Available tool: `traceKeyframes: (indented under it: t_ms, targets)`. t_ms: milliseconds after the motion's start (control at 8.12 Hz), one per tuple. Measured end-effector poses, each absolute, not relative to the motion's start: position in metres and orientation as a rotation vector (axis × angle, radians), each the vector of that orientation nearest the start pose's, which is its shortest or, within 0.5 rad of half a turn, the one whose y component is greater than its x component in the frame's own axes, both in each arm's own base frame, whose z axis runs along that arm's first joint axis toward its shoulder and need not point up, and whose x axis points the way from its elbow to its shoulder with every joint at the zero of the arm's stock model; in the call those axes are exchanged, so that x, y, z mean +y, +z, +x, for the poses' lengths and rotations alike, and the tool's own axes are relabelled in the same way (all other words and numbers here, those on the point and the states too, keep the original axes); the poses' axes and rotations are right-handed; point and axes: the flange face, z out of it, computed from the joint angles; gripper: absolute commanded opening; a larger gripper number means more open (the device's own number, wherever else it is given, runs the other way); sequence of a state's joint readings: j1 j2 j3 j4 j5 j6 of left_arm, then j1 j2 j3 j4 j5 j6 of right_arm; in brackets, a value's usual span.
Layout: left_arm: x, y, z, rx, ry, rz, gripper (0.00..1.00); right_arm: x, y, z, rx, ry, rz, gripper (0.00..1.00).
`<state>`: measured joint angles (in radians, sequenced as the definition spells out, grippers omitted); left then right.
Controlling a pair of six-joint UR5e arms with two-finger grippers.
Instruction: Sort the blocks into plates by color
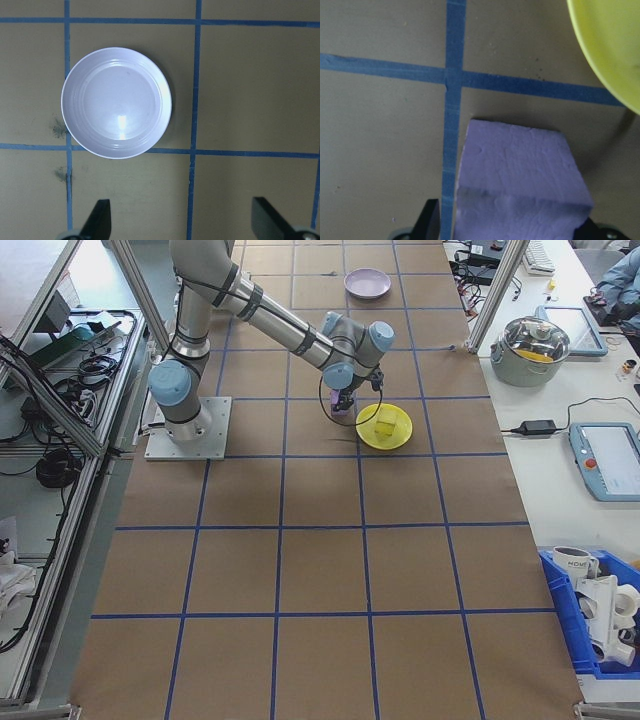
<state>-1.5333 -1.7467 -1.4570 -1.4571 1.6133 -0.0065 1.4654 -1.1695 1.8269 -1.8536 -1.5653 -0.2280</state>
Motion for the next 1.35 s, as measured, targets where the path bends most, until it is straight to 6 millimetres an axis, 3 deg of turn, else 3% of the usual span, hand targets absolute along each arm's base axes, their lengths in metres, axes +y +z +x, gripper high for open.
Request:
traceKeyframes:
  t_ms: [246, 369, 492, 615, 738, 985, 1231, 1354]
  targets:
    - [-0.571, 0.467, -0.109, 3.101, -0.088, -0.070, 1.00, -0.545, 0.190, 0.076, 3.028, 0.550, -0.164, 0.01]
    - [-0.569, 0.469, -0.109, 3.102, -0.091, -0.073, 1.00, -0.547, 0.203, 0.078, 3.040, 0.519, -0.112, 0.01]
    - [-0.568, 0.470, -0.109, 3.098, -0.094, -0.079, 1.00, -0.546, 0.220, 0.090, 3.038, 0.481, -0.039, 0.02]
    - [-0.567, 0.471, -0.109, 3.093, -0.095, -0.082, 1.00, -0.540, 0.235, 0.115, 3.021, 0.449, 0.018, 0.03]
    - [-0.568, 0.471, -0.109, 3.093, -0.093, -0.082, 1.00, -0.532, 0.246, 0.150, 3.010, 0.425, 0.054, 0.04]
    - [-0.569, 0.469, -0.109, 3.098, -0.096, -0.085, 1.00, -0.506, 0.260, 0.243, 2.998, 0.398, 0.024, 0.07]
    - [-0.571, 0.467, -0.109, 3.098, -0.093, -0.085, 1.00, -0.473, 0.263, 0.338, 2.973, 0.366, -0.036, 0.16]
    - [-0.572, 0.465, -0.109, 3.099, -0.088, -0.086, 1.00, -0.461, 0.259, 0.373, 2.963, 0.338, -0.068, 0.17]
